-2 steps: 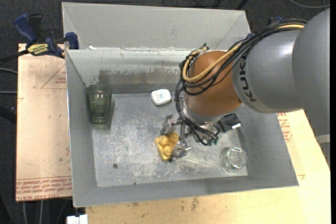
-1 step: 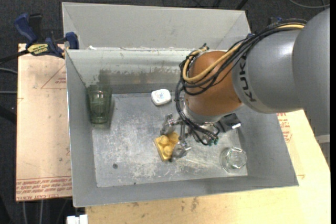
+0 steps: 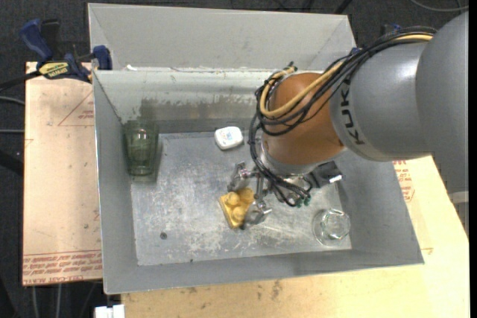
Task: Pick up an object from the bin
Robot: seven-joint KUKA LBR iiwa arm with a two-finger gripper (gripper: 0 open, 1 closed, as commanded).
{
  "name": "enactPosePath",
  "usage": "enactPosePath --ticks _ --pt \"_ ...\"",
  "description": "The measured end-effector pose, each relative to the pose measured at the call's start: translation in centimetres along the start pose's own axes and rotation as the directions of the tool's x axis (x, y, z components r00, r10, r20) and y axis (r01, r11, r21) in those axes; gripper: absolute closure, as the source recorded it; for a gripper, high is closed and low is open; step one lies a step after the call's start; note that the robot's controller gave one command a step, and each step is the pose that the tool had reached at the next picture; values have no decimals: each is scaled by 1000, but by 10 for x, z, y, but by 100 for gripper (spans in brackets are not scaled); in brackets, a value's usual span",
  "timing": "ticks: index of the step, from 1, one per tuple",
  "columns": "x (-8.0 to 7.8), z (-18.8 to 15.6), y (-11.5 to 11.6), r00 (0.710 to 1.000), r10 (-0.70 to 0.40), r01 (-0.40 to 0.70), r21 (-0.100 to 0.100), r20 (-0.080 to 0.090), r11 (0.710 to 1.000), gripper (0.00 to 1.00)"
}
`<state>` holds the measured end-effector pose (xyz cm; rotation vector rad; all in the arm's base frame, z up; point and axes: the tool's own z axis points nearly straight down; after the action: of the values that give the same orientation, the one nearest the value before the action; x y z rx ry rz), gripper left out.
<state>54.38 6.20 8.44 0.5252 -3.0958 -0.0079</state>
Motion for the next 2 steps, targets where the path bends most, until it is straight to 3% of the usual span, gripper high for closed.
enactPosePath --ticks 2 --pt "2 -26 0 1000 1 -1 3 -2 1000 100"
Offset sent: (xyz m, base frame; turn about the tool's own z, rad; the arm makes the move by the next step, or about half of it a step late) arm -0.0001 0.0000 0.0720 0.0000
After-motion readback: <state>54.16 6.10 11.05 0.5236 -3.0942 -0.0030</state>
